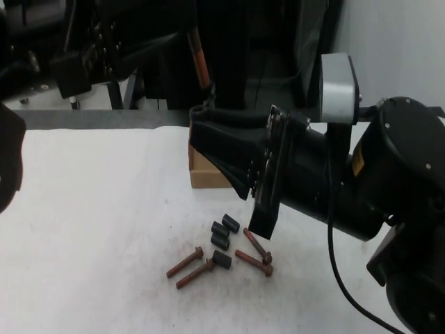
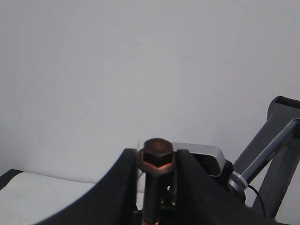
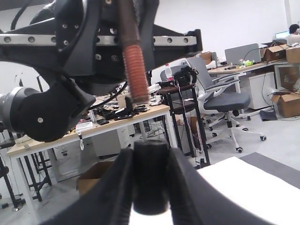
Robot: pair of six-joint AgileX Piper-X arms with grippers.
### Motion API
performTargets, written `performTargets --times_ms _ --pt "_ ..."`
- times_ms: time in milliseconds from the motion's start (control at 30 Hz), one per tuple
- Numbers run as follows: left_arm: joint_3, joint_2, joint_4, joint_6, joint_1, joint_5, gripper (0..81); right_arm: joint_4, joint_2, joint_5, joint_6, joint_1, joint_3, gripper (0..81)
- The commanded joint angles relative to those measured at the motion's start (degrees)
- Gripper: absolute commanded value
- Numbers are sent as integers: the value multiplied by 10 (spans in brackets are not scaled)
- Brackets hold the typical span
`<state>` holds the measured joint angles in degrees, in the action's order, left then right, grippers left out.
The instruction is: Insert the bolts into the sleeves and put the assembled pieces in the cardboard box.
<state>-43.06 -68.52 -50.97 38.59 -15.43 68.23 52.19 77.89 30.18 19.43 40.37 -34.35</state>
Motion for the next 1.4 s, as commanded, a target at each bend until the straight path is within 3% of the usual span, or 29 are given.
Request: performTargets --times_ms 0,433,933,1367 --pt "-1 2 -6 -1 -1 4 3 3 0 17 -1 -10 -7 8" --pt "-1 2 32 -11 -1 6 3 3 0 69 5 -23 -8 8" --pt "-1 2 50 -22 -1 21 3 7 0 70 10 -44 -9 8" --pt "-1 2 71 -46 -1 9 3 7 0 73 17 -34 -9 8"
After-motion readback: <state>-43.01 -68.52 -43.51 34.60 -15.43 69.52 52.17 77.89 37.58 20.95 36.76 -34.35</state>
